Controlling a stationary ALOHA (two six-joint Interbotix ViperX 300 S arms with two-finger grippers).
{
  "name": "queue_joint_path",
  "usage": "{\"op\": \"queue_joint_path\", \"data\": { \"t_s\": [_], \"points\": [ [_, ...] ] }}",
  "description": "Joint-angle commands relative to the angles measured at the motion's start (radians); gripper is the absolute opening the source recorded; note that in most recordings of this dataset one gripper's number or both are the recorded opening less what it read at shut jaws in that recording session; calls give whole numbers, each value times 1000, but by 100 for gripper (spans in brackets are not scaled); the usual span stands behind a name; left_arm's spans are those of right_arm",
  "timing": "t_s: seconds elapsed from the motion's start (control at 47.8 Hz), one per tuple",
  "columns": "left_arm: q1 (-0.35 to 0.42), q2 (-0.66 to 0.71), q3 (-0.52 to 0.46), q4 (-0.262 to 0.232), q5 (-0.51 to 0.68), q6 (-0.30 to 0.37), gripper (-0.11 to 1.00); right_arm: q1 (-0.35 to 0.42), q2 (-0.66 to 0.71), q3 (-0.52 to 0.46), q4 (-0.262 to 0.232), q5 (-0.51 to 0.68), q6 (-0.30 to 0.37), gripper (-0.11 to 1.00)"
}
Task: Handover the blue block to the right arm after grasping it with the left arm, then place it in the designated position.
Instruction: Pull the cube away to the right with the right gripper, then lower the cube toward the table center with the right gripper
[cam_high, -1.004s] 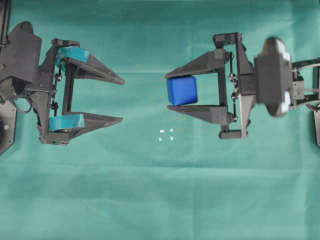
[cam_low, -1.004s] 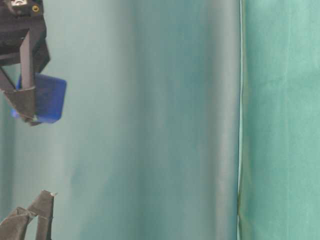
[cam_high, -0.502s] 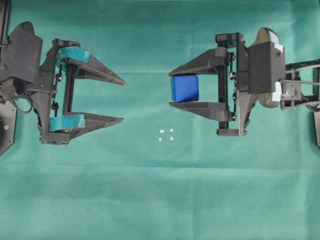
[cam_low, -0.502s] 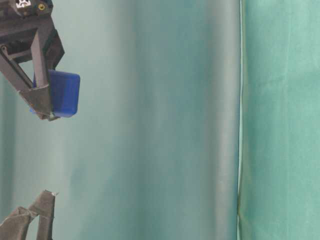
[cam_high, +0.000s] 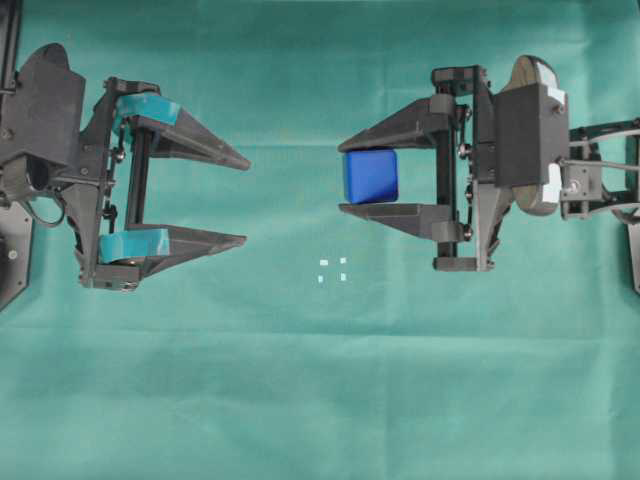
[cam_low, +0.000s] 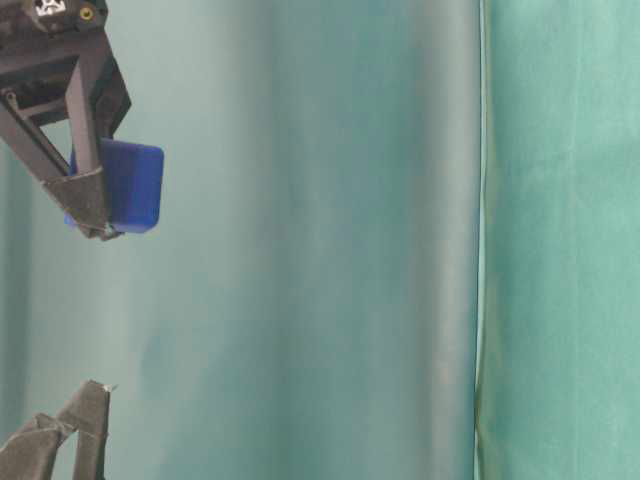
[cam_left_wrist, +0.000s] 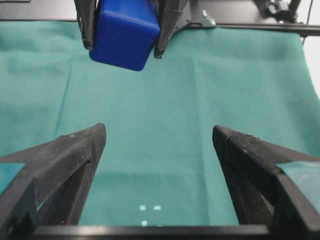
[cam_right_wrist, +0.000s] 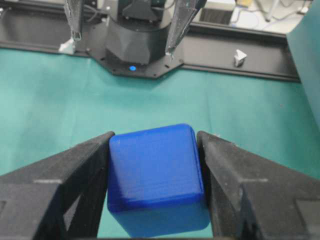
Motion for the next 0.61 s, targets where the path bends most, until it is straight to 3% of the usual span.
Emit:
{"op": "queue_joint_path", "data": {
  "t_s": [0.0,0.586],
  "points": [
    [3,-5,-17,2,-5,0,100,3,-21,-18,2,0,3,56],
    [3,-5,-17,2,-6,-2,100,9,-21,-18,3,12,5,56]
  ]
}}
